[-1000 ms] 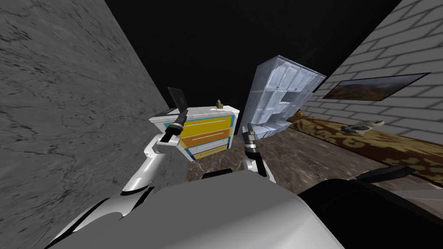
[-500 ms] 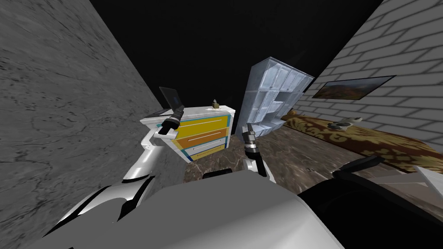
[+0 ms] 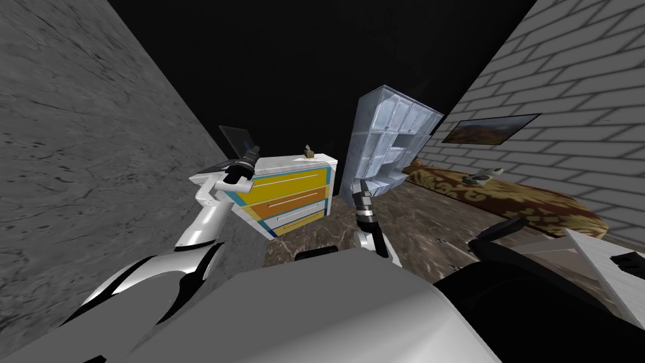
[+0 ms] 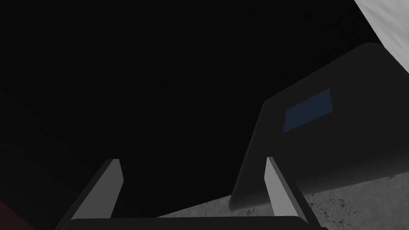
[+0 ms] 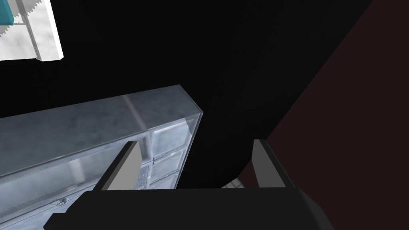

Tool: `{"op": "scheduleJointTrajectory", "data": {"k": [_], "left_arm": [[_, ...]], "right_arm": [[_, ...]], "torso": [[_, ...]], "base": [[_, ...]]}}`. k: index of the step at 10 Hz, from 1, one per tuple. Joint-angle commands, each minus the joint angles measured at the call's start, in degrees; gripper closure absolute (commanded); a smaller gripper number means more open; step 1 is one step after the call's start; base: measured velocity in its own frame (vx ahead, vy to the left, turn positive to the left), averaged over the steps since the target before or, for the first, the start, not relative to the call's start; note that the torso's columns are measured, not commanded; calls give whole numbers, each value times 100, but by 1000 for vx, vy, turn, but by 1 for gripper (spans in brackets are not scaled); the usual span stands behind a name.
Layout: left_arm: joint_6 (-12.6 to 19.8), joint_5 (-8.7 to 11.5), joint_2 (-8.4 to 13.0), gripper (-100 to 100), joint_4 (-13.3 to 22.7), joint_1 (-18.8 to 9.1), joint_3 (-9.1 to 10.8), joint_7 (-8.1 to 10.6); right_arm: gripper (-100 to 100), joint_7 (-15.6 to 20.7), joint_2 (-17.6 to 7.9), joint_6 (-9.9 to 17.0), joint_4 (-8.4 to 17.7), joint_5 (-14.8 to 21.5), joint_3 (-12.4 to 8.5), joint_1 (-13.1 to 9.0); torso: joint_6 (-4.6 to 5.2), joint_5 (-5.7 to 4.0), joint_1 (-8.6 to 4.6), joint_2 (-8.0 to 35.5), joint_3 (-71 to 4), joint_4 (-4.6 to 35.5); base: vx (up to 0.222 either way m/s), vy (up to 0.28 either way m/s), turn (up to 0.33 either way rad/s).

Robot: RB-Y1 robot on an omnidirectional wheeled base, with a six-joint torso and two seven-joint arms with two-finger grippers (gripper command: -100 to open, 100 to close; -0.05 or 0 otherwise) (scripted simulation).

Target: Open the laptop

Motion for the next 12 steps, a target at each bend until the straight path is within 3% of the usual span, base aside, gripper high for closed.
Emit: {"op": "scheduleJointTrajectory", "data": {"k": [1,5,7,8,10,11,12], "left_arm": [[416,-25,204,-100,342,-413,159,-85],[938,-78,414,-100,794,-996,376,-213],[1348,-123,607,-100,1177,-1435,602,-347],[1420,-123,607,-100,1231,-1493,602,-347],[1821,-159,780,-100,1609,-1918,828,-482],[1867,-159,780,-100,1644,-1946,828,-482],[2075,-175,856,-100,1838,-2153,937,-548]], "right_arm": [[0,0,0,0,0,0,0,0],[0,0,0,0,0,0,0,0],[0,0,0,0,0,0,-1,1],[0,0,0,0,0,0,0,1],[0,0,0,0,0,0,-1,1],[0,0,0,0,0,0,-1,1],[0,0,0,0,0,0,-1,1]], "torso": [[-3,1,3,0,0,0],[-1,1,4,3,1,0],[-2,2,8,2,2,1],[-2,1,3,-2,-1,-1],[-1,1,4,0,0,0],[-1,1,2,-1,-1,-1],[-3,1,3,4,2,0]], "base": [[12,-41,-76],[15,-39,-65],[29,-25,-68],[29,-18,-31],[37,-17,-50],[29,-16,-18],[36,-11,-19]]}}
